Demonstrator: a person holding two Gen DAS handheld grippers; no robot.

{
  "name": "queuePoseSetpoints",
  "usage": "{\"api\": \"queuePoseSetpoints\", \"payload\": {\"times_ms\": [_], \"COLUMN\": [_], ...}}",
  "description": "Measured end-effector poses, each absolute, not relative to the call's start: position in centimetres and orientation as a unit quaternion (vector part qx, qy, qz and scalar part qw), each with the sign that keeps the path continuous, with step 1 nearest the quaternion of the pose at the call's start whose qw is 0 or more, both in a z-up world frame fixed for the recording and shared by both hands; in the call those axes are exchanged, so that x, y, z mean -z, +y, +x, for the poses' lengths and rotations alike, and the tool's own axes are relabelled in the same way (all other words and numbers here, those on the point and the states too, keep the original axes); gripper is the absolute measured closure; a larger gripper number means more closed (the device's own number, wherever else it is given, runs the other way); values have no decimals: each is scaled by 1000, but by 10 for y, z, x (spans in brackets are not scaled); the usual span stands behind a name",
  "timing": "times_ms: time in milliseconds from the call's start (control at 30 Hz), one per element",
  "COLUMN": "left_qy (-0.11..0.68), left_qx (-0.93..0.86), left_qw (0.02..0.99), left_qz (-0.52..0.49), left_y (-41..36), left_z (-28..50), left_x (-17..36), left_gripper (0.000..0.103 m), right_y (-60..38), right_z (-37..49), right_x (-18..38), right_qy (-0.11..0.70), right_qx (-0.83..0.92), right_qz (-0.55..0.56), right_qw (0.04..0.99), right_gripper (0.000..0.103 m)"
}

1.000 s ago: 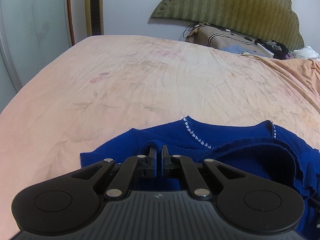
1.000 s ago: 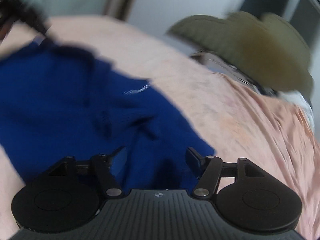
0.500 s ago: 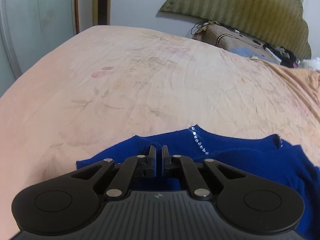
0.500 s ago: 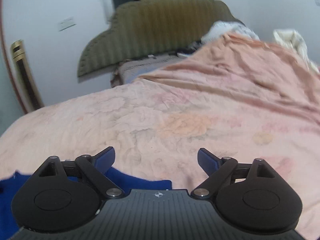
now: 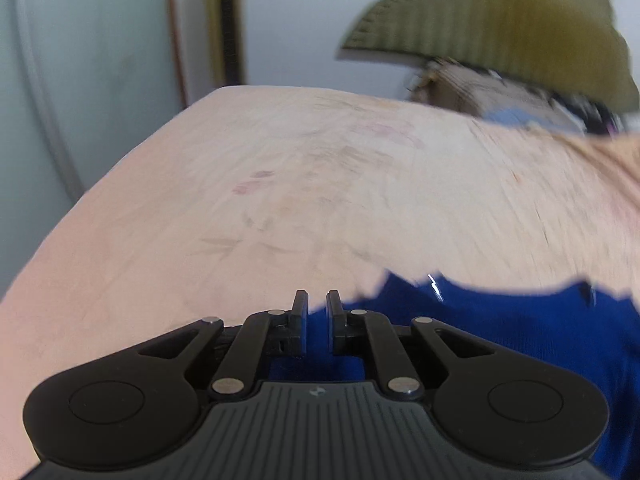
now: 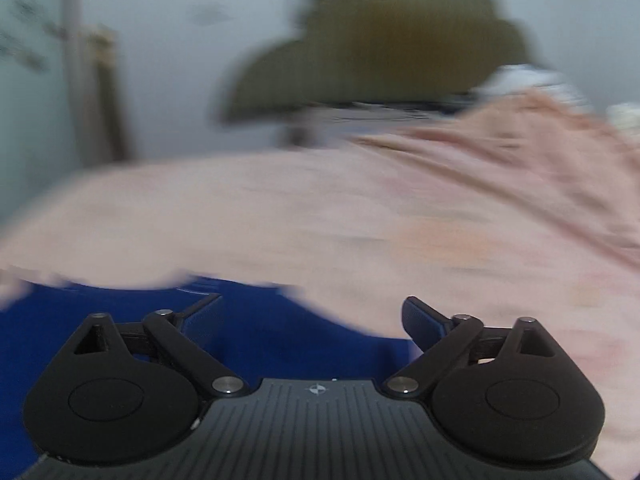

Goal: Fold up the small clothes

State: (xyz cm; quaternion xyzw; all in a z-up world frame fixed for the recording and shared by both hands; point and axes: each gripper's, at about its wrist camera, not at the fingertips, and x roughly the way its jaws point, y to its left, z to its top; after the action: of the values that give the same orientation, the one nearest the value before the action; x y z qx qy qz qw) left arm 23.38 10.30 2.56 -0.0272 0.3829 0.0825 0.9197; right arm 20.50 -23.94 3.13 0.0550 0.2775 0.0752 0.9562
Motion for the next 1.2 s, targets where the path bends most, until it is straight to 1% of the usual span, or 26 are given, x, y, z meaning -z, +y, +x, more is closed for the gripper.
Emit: {"api": "queuePoseSetpoints", "payload": {"times_ms": [100, 167, 200, 233, 300, 367, 467, 533, 600, 667, 767, 800, 900, 933, 1033, 1200], "left_qy": [406, 430, 430, 427, 421, 405, 385, 392, 405, 411, 406, 405, 403, 401, 395, 394], "left_qx": [-56, -70, -82, -84, -90, -85, -49, -42, -70, -77, -80, -83, -97, -100, -101, -98], "left_qw": [912, 900, 899, 900, 903, 910, 921, 918, 910, 907, 909, 909, 908, 909, 911, 912], "left_qz": [2, 16, 14, 3, -10, 8, 33, 41, 50, 50, 53, 57, 60, 58, 57, 56], "left_y": [81, 79, 84, 89, 96, 89, 67, 58, 55, 56, 54, 54, 55, 56, 58, 60], "left_z": [237, 245, 246, 246, 245, 245, 247, 258, 270, 273, 270, 271, 269, 269, 266, 262], "left_x": [-9, 6, 10, 10, 4, -4, -13, -8, 3, 9, 11, 14, 17, 18, 20, 19], "left_gripper": [94, 94, 90, 85, 82, 82, 80, 66, 65, 65, 63, 60, 47, 44, 41, 39], "right_y": [-214, -203, -206, -212, -227, -235, -223, -207, -196, -194, -206, -207, -201, -201, -201, -203], "right_z": [215, 229, 234, 237, 235, 223, 208, 203, 205, 212, 214, 214, 210, 210, 203, 204], "right_x": [-25, -10, -3, 2, 1, -5, -10, -6, -2, 7, 11, 12, 17, 18, 16, 17], "right_qy": [333, 366, 369, 369, 360, 341, 321, 317, 329, 345, 343, 341, 331, 331, 328, 325], "right_qx": [-180, -153, -123, -71, 7, 8, -32, -76, -91, -63, -49, -48, -49, -49, -51, -52], "right_qz": [63, 35, 21, 7, 6, 28, 15, 2, -14, -33, 5, 7, -4, -2, 4, 9], "right_qw": [923, 917, 921, 927, 933, 939, 946, 945, 940, 936, 938, 939, 942, 942, 943, 944], "right_gripper": [1, 1, 2, 1, 1, 1, 0, 0, 0, 0, 0, 0, 0, 0, 0, 0]}}
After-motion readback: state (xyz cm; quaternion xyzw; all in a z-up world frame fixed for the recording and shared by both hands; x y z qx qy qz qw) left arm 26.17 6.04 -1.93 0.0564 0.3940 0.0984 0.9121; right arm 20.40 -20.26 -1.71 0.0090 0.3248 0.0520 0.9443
